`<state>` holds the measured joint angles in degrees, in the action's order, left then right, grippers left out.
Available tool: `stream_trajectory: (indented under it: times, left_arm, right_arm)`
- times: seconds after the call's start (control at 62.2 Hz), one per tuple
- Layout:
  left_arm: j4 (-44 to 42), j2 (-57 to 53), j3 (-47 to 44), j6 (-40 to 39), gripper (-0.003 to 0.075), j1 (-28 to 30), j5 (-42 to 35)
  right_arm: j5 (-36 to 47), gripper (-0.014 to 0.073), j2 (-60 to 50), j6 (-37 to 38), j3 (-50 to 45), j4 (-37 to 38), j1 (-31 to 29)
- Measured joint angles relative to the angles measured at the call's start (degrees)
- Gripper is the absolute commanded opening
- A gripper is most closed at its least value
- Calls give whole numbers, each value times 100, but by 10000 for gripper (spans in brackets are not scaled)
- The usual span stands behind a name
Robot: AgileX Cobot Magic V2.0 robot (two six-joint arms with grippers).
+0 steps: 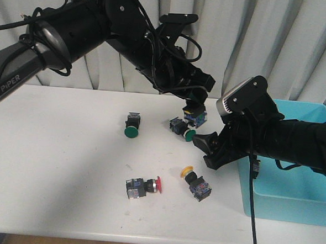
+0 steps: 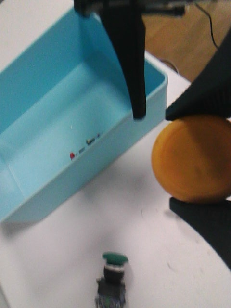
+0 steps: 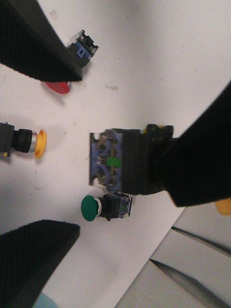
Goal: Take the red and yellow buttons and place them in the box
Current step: 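Grasp the yellow button from the left gripper with the right gripper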
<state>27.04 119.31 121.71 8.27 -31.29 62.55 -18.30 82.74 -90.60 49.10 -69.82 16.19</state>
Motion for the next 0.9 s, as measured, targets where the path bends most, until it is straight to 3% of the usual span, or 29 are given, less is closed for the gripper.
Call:
stream_trajectory:
  times: [0.627,0.724,0.901]
  left_arm:
    - [1052,0,0,231,-7,0,360]
    - [1175,0,0,259,-6,0,386]
    - [1271,0,0,277,-6,0,386]
  right_arm:
    - [38,546,-167,-333,-6,-411,0]
    - [38,487,-167,-367,-6,-464,0]
    - [38,242,-167,-389,-6,-547,0]
